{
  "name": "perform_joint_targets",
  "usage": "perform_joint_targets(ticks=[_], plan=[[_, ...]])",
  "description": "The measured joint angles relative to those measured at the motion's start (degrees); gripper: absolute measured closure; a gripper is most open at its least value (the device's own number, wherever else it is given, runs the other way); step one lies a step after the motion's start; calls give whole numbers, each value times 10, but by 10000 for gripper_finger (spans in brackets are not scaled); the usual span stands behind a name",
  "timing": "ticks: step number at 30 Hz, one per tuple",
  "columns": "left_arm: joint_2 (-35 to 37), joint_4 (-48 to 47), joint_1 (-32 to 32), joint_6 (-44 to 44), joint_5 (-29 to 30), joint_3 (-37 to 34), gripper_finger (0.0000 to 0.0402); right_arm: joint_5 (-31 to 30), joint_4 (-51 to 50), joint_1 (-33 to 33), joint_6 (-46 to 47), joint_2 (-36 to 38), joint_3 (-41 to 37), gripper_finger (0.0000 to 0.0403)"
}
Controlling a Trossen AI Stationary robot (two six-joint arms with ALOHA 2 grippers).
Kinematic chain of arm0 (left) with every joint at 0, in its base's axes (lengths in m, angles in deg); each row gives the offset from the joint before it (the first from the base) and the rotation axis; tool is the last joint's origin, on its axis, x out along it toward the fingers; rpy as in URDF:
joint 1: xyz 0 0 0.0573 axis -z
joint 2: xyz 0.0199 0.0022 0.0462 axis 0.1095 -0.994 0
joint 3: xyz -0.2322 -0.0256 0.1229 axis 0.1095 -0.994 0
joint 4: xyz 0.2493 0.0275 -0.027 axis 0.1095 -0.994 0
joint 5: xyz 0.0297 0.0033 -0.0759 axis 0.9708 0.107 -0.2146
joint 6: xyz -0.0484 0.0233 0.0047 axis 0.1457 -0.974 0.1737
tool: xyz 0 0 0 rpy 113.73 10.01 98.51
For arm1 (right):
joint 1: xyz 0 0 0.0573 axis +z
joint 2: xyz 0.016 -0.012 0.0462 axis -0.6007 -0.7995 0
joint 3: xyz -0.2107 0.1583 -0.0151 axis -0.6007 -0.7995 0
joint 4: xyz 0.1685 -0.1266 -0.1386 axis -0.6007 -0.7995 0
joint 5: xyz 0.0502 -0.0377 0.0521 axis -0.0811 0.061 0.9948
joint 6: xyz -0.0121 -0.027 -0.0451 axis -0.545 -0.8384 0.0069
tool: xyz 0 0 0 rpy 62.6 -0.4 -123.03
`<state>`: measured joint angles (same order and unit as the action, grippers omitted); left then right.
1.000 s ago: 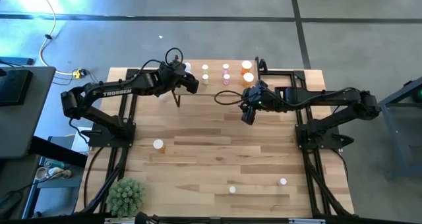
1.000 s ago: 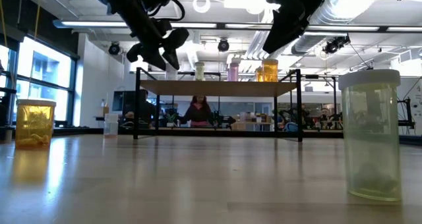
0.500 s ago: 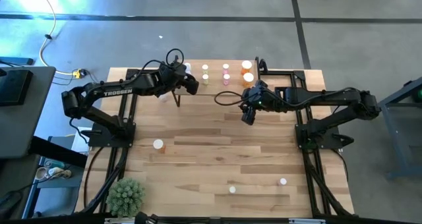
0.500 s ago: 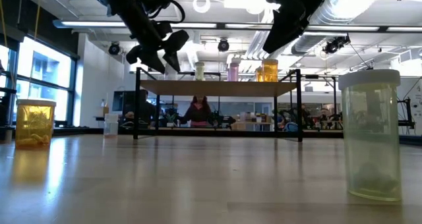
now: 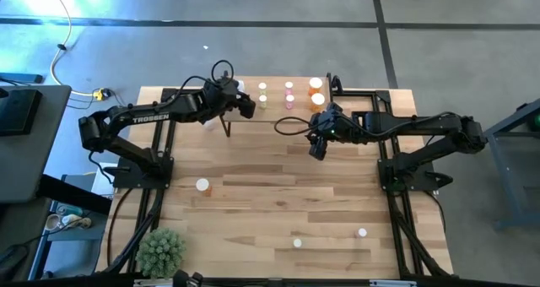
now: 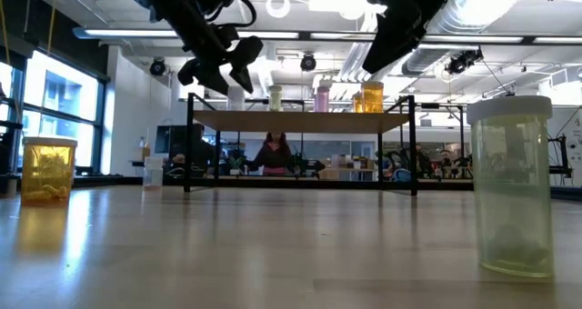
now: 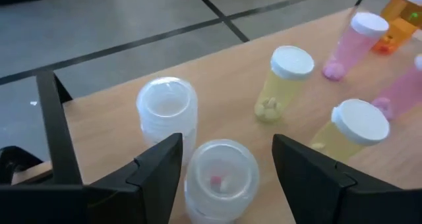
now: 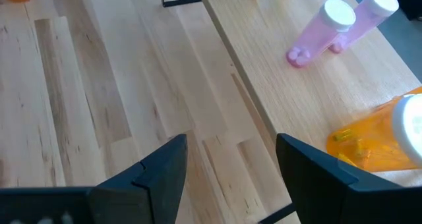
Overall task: Pick and place medicine bottles onto shelf by color
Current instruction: Put the pink pill bottle on the shelf aligned with the pink bottle
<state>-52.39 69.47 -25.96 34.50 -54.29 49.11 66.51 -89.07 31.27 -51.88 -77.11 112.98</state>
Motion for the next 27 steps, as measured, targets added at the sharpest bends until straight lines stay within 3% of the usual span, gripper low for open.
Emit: perform_joint_targets(ticks=[16, 20, 27], plan=[[79, -5, 0, -51, -4, 0, 176, 0, 0, 0, 2, 0, 0, 181], [113, -13, 0, -115, -39, 0, 176, 0, 0, 0, 2, 0, 0, 181], [146, -82, 28, -145, -136, 1, 176, 16, -2, 1, 1, 0, 0, 181]])
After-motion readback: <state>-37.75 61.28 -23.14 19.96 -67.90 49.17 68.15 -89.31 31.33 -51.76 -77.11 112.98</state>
